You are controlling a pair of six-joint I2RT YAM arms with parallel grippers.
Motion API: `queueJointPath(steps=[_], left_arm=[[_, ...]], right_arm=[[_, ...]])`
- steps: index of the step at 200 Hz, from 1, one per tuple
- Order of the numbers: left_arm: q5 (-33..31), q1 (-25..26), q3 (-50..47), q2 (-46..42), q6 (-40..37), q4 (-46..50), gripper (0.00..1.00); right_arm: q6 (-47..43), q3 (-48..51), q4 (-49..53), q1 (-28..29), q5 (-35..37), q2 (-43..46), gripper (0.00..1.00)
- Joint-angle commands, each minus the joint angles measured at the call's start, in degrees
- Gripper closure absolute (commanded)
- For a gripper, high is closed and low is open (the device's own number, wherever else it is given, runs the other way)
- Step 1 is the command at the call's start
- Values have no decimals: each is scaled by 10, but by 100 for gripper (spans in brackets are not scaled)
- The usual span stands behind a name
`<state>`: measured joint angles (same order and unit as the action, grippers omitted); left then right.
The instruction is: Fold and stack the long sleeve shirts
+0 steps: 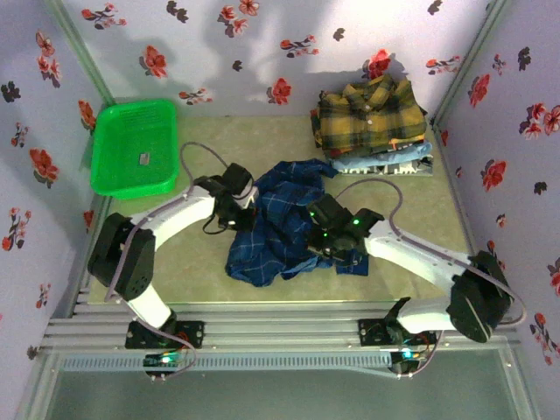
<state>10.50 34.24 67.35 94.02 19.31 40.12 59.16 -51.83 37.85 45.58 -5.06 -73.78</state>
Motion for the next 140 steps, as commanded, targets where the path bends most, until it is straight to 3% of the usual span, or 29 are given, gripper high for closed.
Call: queueJointPath(steps=[1,12,24,36,140], left_arm=[[22,-4,25,-38,0,3,97],[38,-4,19,-39,12,-10,89],[56,-2,18,-26,19,-17,65],[56,7,22,-6,20,-16,54],[-70,74,56,86,-12,56,40]], right_arm=[[13,-13,25,-5,26,13,100],[15,-14,33,-4,27,10,100],[19,-6,28,-2,24,10,100],[25,5,18,0,22,10,100],[40,42,-16,12,11,0,100]])
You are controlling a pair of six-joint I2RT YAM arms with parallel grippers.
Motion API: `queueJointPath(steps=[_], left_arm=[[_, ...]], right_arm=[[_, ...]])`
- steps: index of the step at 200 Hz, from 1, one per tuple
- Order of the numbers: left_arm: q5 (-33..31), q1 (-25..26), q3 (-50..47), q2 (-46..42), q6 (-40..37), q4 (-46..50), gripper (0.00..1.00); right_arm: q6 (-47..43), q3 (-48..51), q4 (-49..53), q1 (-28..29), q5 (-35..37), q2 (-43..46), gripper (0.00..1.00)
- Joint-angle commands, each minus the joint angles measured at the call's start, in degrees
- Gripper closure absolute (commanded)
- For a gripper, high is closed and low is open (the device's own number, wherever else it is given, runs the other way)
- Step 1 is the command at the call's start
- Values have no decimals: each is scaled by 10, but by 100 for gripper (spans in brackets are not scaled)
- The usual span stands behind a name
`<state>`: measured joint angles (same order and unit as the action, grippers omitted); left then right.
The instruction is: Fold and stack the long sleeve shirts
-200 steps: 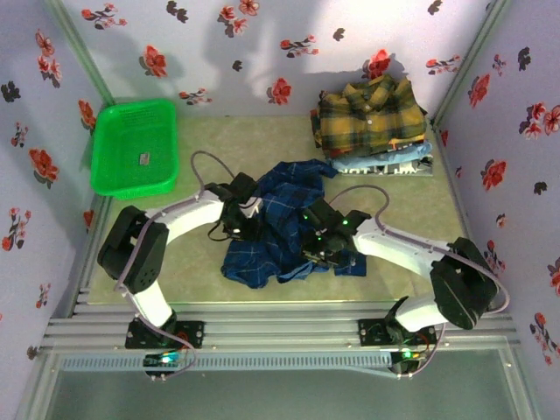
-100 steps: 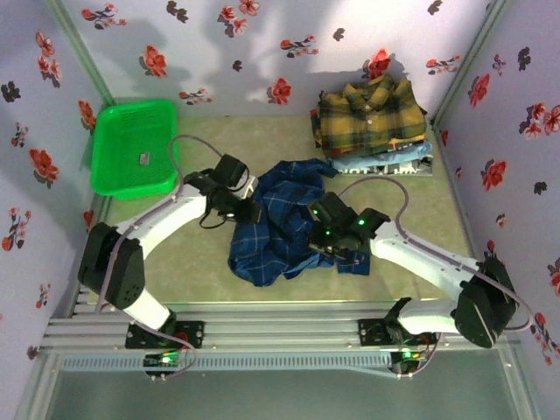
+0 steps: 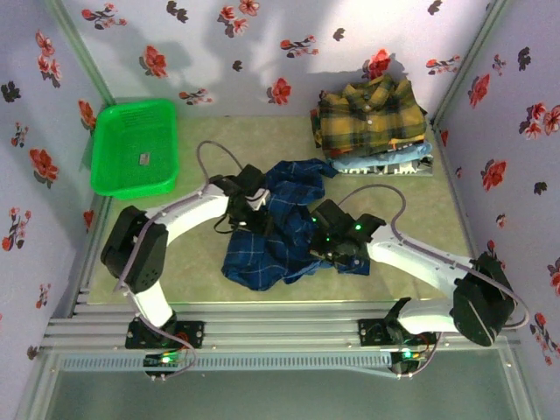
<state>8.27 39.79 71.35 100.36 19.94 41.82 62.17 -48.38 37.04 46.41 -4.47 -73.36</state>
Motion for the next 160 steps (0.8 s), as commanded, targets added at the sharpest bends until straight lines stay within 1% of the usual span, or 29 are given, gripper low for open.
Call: queueJointPath(steps=[1,24,38,43,54,60,77,85,106,132,160], left_arm=[[-48,19,15,23,-19,39,40],[-71,29,15,40,-25,48,41],[-77,33,16,45,-30,48,45],[-78,34,16,46,-31,48,49],[-86,34,25,42,-32,52,63],[-93,33,33,37,-32,60,65],[-109,24,56,6,-25,75,84],[-111,16,63,-11,-20,80,90],[-112,-12,69,-70,-12,90,94],[-105,-59,63,-139,-16,102,95],[-75,-133,37,-217,-13,99,96]], right_arm=[[9,7,-8,4,5,-4,100],[8,12,-11,4,4,-2,100],[8,15,-13,4,3,0,100],[7,16,-13,4,3,-1,100],[8,18,-14,3,3,1,100],[7,18,-12,4,4,2,100],[6,17,-11,3,7,6,100],[5,17,-9,4,9,8,100],[3,15,-7,3,13,11,100],[3,13,-5,3,17,18,100],[-3,7,3,-1,27,25,100]])
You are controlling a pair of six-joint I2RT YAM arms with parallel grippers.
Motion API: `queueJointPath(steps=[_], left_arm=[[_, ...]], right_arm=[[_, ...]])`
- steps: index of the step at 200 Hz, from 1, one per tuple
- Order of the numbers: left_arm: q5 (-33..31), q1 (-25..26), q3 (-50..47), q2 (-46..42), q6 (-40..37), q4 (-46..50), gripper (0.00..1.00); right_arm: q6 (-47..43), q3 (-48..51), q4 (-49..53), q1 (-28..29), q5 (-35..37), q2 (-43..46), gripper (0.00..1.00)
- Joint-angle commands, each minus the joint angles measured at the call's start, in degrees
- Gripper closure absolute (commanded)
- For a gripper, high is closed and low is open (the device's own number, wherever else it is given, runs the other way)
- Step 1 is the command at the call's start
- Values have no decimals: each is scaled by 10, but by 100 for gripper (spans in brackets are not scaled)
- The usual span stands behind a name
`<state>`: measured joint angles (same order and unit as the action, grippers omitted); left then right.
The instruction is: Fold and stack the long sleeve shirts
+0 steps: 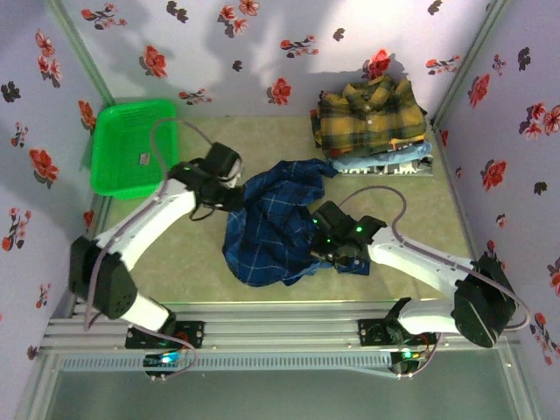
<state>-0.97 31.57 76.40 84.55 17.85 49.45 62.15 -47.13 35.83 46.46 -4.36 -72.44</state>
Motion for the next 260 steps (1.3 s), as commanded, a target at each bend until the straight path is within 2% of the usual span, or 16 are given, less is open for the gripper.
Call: queueJointPath(steps=[1,32,54,85,118,130,153,167,172,181,188,199,206,220,239,260], left_arm=[[18,-53,-15,-61,9,23,96],[69,-142,-57,-130,1,13,95],[83,-183,-50,-147,-21,25,95],[89,-205,-9,-151,-57,28,94],[88,-215,-7,-145,-66,28,94],[86,-225,-27,-145,-60,27,94],[84,-249,-53,-134,-59,10,92],[81,-269,-53,-114,-58,4,91],[80,-276,-51,-108,-56,2,87],[82,-287,-47,-98,-49,-1,73],[86,-291,-40,-93,-46,-2,64],[87,-293,-29,-94,-36,2,39],[89,-293,-24,-100,-27,4,29],[104,-292,-20,-121,-4,15,22],[141,-290,-28,-155,35,51,17],[186,-276,-67,-200,79,86,10]], right_arm=[[-3,-6,16,-2,26,16,100],[-8,-18,34,-7,45,26,100],[-19,-33,54,-15,82,54,100],[-58,-62,74,-50,98,98,100],[-80,-74,62,-57,35,89,99],[-59,-62,33,-37,7,76,97],[-11,-46,-51,38,-43,27,93],[3,-69,-80,91,-77,-25,85],[2,-85,-86,107,-92,-45,78],[-10,-121,-85,133,-125,-82,67],[-29,-153,-64,148,-139,-106,61],[-58,-200,-7,159,-141,-128,53],[-70,-217,23,157,-139,-130,48],[-89,-237,73,143,-118,-111,38],[-103,-248,148,98,-73,-64,32],[-127,-250,236,38,17,-14,28]])
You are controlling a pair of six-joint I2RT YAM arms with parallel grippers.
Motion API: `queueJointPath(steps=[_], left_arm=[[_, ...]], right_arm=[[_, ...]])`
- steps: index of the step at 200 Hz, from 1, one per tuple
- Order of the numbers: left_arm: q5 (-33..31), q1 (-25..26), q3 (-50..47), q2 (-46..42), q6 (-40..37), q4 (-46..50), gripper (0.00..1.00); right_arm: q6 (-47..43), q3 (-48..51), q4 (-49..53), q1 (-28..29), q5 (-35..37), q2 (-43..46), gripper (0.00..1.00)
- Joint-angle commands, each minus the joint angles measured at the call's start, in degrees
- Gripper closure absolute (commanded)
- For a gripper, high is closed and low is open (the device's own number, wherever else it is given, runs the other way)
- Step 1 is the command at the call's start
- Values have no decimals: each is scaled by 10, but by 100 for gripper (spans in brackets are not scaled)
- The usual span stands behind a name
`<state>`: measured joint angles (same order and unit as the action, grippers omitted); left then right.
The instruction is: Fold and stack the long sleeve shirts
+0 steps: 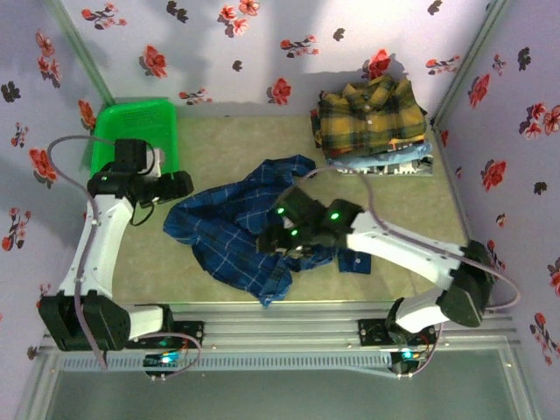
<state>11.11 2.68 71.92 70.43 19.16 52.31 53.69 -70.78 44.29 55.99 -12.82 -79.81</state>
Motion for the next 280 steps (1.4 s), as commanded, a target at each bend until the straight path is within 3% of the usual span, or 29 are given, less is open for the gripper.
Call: queueJointPath(steps=[1,32,68,95,120,147,172,195,216,234,243,280], left_arm=[[68,14,-24,-60,67,61,10],[148,52,-108,-132,123,137,10],[171,139,-221,-207,203,183,15],[168,182,-301,-206,275,89,18],[124,186,-350,-160,323,-14,21],[84,186,-375,-98,352,-139,20],[70,172,-389,-23,357,-233,22],[43,160,-372,40,328,-246,32],[38,129,-367,76,293,-257,53],[30,87,-349,101,237,-235,82],[21,57,-339,101,207,-214,90],[-27,-45,-272,68,104,-121,94]], right_arm=[[-43,-12,154,-61,104,61,28],[-95,34,188,-157,156,99,26],[-120,103,153,-197,160,95,26],[-129,144,105,-213,142,82,27],[-134,151,56,-213,112,62,27],[-129,148,63,-217,138,43,26],[-115,173,56,-240,139,53,26],[-114,187,63,-267,148,70,25],[-115,198,79,-298,163,80,25],[-116,218,69,-322,162,80,25],[-118,225,64,-330,164,77,25],[-105,256,44,-337,173,46,26]])
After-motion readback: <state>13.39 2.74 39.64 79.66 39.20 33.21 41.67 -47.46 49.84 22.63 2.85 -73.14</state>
